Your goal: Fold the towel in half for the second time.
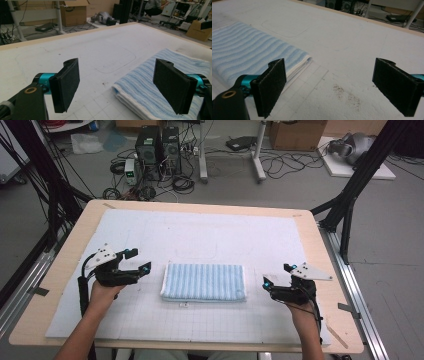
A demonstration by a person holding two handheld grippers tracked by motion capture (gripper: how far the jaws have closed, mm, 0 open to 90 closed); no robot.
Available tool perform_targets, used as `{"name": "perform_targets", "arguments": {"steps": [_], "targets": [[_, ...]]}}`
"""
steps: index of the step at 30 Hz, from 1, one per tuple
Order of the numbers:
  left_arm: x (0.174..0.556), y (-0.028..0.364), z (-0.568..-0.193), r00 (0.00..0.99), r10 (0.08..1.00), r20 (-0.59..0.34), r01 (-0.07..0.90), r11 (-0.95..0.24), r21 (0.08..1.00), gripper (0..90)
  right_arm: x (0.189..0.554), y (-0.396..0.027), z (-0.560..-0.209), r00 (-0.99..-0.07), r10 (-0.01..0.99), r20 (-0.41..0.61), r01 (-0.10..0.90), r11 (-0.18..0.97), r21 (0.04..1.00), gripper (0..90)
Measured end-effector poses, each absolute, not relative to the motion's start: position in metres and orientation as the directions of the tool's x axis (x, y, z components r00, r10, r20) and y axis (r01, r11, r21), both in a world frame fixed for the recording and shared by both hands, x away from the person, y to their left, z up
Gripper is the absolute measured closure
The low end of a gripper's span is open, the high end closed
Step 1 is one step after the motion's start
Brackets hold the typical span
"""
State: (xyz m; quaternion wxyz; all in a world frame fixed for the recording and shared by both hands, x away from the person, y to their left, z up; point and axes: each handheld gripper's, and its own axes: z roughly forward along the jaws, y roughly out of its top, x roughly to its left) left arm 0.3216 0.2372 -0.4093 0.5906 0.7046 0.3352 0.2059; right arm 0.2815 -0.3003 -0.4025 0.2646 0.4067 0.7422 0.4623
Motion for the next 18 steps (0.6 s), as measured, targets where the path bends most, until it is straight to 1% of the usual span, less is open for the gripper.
{"name": "perform_targets", "arguments": {"steps": [8,18], "targets": [[0.3189,0.2430,-0.4081,0.673,0.732,-0.108,0.230,-0.069,0.971,21.9,0.2768,-0.3071,-0.3994,-0.510,0.860,-0.020,0.371,0.240,0.897,11.0],[0.3173,0.2442,-0.4095,0.665,0.739,-0.104,0.235,-0.076,0.969,21.9,0.2808,-0.2977,-0.4023,-0.531,0.847,-0.030,0.373,0.265,0.889,11.0]]}}
